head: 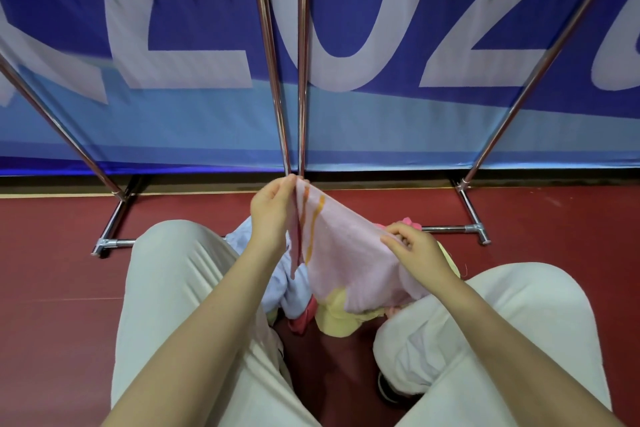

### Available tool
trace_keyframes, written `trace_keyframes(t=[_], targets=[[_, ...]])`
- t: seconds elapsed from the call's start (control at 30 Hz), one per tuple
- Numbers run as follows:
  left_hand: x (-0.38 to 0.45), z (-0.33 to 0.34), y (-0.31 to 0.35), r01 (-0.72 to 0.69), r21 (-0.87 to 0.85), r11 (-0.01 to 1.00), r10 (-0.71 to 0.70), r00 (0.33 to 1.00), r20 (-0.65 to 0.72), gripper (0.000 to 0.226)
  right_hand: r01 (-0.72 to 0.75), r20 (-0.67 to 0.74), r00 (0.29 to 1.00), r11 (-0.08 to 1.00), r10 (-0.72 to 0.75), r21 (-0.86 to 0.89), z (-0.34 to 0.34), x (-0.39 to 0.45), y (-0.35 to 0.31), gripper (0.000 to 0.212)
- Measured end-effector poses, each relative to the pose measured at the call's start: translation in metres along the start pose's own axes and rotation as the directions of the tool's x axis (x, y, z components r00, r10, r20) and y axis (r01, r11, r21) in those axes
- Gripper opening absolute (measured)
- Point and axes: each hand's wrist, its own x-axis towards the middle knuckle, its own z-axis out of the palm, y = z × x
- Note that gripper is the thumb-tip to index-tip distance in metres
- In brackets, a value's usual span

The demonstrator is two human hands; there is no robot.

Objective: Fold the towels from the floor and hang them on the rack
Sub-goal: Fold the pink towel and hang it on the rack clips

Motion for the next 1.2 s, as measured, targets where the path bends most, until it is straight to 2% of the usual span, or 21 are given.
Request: trace_keyframes(t=[0.13,0.2,0.33,0.43,0.5,0.6,0.67,0.73,0.8,0.9,0.97,1.2], targets=[[0.016,-0.013,-0.005,0.036,-0.101,0.994,-0.052,0.985,-0.163,0.026,-0.038,0.029,0.999,0.999,0.038,0.008,0.003,0.002,0.004,0.008],[0.022,-0.019,-0.009,0.027,-0.035,0.999,-0.032,0.985,-0.172,0.029,-0.052,0.063,0.997,0.998,0.050,0.027,0.003,0.003,0.003,0.009],[0.023,-0.018,-0.009,0.024,0.085,0.996,-0.015,0.995,-0.101,0.023,-0.086,0.019,0.996,0.992,0.084,0.095,0.003,0.005,-0.003,0.012],[0.021,-0.011,-0.015,0.269,-0.070,0.961,-0.272,0.961,-0.039,0.014,-0.075,-0.078,0.993,0.987,0.087,0.140,0.002,0.008,-0.012,0.017],[0.017,-0.007,-0.019,0.403,-0.179,0.898,-0.402,0.915,0.045,0.020,-0.053,-0.096,0.993,0.983,0.071,0.178,0.002,0.006,-0.024,0.020],[0.007,0.005,-0.019,0.449,-0.174,0.876,-0.423,0.891,0.167,0.027,0.024,-0.049,0.999,0.980,-0.015,0.197,0.006,0.004,-0.044,0.017],[0.000,0.014,-0.017,0.468,-0.078,0.880,-0.445,0.872,0.203,0.029,0.077,-0.028,0.997,0.980,-0.073,0.182,0.008,0.007,-0.055,0.013],[-0.005,0.020,-0.017,0.379,0.061,0.923,-0.383,0.897,0.222,0.031,0.124,-0.046,0.992,0.973,-0.117,0.193,0.010,0.011,-0.065,0.014],[-0.011,0.024,-0.015,0.174,0.156,0.972,-0.211,0.938,0.274,0.023,0.149,-0.067,0.988,0.964,-0.137,0.222,0.010,0.015,-0.073,0.015],[-0.015,0.026,-0.014,-0.030,0.153,0.988,-0.034,0.916,0.399,0.017,0.171,-0.054,0.985,0.959,-0.163,0.227,0.008,0.018,-0.079,0.016],[-0.012,0.023,-0.020,-0.090,0.146,0.985,0.013,0.889,0.458,0.021,0.174,-0.051,0.985,0.959,-0.166,0.225,0.005,0.018,-0.078,0.016],[-0.019,0.022,-0.033,-0.145,0.193,0.970,-0.009,0.777,0.629,0.021,0.123,0.034,0.990,0.965,-0.135,0.231,-0.008,0.006,-0.061,0.011]])
